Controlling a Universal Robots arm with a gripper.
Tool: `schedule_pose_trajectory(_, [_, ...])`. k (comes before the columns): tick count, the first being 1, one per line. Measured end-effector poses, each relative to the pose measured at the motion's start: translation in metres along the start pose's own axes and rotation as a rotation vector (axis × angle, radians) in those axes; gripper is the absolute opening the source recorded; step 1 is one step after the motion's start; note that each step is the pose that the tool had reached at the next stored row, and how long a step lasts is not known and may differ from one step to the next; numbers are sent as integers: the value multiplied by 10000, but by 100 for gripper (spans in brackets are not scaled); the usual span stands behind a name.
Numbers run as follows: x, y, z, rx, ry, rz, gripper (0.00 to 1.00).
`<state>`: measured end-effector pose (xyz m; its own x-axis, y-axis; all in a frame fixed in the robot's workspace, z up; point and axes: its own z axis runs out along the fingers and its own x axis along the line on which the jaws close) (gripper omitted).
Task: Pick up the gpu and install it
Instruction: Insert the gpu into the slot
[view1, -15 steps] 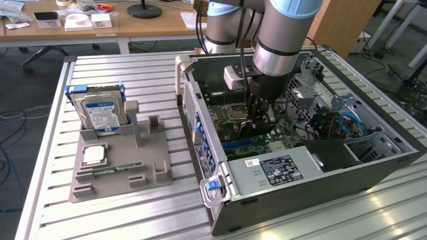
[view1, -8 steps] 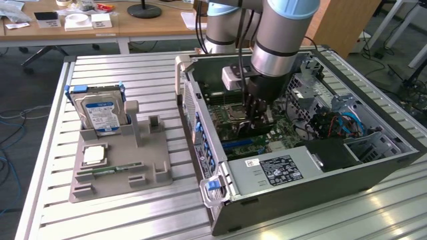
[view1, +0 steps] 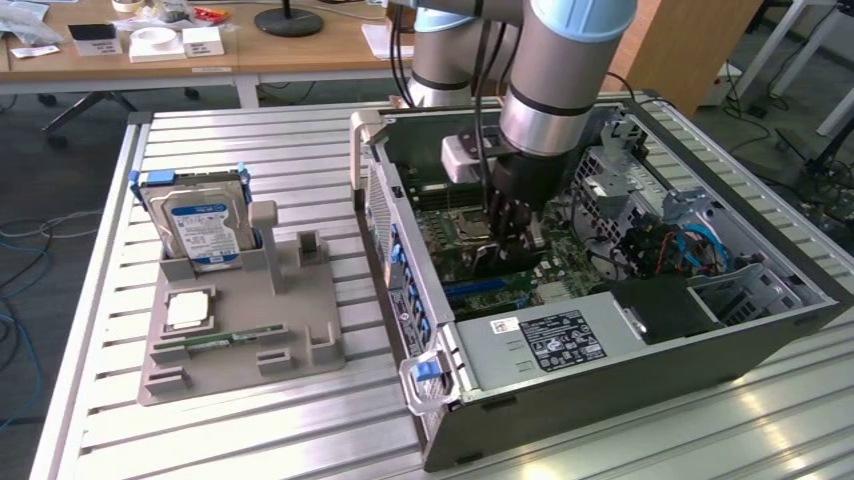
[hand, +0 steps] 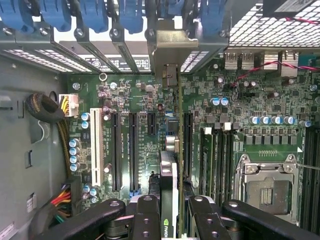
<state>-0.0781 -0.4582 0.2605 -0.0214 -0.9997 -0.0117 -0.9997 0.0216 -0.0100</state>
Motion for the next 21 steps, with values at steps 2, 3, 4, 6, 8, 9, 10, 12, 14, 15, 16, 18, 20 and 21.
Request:
schedule_pose_trajectory(2, [0, 12, 4, 0, 1, -2, 27])
schedule_pose_trajectory(3, [0, 19, 6, 0, -1, -1, 27])
schedule_pose_trajectory(4, [0, 27, 8, 1, -1, -1, 27])
schedule_pose_trajectory(6, [0, 37, 20, 2, -4, -1, 27])
schedule_pose_trajectory(8, [1, 45, 40, 0, 1, -1, 27])
schedule_pose_trajectory(9, [1, 48, 52, 1, 1, -1, 27])
schedule_pose_trajectory(10, [1, 50, 59, 1, 2, -2, 27])
schedule_pose_trajectory(12, [2, 51, 63, 0, 5, -3, 27])
schedule_pose_trajectory(14, [1, 53, 72, 1, 4, -1, 27])
schedule_pose_trajectory(15, [1, 54, 79, 1, 6, -1, 27])
schedule_pose_trajectory(16, [2, 56, 87, 1, 6, -1, 27])
schedule_pose_trajectory(18, [2, 59, 96, 0, 8, -1, 27])
schedule_pose_trajectory(20, [7, 60, 99, 0, 8, -2, 27])
schedule_pose_trajectory(21, [10, 61, 100, 1, 7, -1, 27])
